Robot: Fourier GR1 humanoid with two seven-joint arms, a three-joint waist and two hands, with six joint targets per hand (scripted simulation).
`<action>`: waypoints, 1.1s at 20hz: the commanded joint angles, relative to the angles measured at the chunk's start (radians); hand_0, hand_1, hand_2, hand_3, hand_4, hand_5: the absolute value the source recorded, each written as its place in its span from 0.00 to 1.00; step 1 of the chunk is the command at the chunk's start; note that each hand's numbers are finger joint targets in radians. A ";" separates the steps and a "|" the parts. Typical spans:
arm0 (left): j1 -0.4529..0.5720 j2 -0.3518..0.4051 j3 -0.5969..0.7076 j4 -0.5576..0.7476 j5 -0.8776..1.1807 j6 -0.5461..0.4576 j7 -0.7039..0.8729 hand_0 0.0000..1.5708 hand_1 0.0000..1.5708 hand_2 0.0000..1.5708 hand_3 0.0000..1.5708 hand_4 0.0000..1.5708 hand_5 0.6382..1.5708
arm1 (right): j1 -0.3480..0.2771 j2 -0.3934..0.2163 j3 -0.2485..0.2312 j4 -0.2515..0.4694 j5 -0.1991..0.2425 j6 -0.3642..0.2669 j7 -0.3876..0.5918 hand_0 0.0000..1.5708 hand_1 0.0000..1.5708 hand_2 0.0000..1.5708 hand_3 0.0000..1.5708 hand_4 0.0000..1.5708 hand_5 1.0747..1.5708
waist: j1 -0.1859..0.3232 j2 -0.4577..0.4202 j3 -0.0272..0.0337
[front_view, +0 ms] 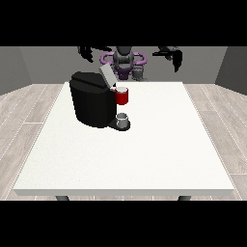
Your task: Insert the coffee pod into the coffee machine and close the lid
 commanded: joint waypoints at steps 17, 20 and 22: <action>0.147 0.044 -0.055 -0.292 0.105 0.068 0.061 0.00 0.00 0.00 0.00 0.00 1.00 | -0.191 -0.002 -0.027 0.237 0.031 0.058 -0.120 0.00 0.00 0.00 0.00 0.00 1.00 | -0.045 0.178 0.0000; 0.157 0.032 -0.074 -0.322 0.119 0.075 0.072 0.00 0.00 0.00 0.00 0.00 1.00 | -0.255 0.003 -0.037 0.275 0.039 0.035 -0.080 0.00 0.00 0.00 0.00 0.00 1.00 | -0.030 0.178 0.0000; 0.142 0.019 -0.091 -0.359 0.108 0.112 0.117 0.00 0.00 0.00 0.00 0.00 1.00 | -0.275 0.004 -0.046 0.311 0.047 0.024 -0.109 0.00 0.00 0.00 0.00 0.00 1.00 | -0.017 0.188 0.0001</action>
